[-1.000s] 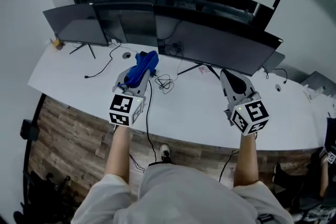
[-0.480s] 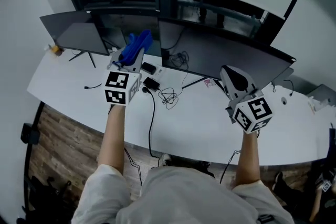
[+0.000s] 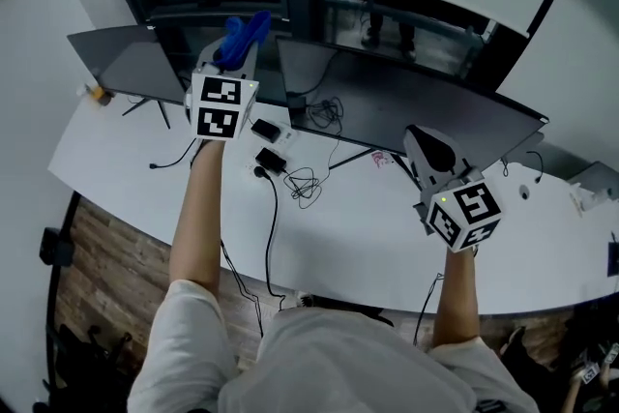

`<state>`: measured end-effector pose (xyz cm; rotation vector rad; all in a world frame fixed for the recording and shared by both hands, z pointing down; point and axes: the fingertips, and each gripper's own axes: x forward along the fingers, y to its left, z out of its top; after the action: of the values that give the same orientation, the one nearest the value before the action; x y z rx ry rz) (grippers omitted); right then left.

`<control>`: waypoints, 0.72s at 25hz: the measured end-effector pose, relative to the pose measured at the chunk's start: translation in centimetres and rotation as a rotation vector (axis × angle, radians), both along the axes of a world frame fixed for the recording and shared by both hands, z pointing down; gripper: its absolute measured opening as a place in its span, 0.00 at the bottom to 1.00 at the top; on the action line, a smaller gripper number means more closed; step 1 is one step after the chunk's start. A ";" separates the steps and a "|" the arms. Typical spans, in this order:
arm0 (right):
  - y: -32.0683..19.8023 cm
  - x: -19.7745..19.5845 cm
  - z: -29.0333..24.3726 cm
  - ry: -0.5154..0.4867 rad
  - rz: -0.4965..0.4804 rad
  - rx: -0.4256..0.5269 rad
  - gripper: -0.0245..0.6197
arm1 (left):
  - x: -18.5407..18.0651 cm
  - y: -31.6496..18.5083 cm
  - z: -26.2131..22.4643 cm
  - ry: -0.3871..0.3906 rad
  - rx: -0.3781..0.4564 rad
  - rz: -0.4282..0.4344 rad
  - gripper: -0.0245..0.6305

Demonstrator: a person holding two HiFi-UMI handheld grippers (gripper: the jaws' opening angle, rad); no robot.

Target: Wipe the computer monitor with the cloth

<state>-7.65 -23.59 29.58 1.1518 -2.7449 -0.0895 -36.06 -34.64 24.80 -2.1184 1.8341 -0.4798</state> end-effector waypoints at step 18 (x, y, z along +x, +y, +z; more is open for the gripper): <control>-0.3 6.9 0.8 -0.048 0.102 -0.027 0.06 | 7.3 -3.9 2.5 -0.186 -0.062 0.071 0.14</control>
<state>-0.74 -23.87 30.34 1.3005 -2.7141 -0.0127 -28.74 -38.50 27.27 -2.0922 1.6570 -0.6992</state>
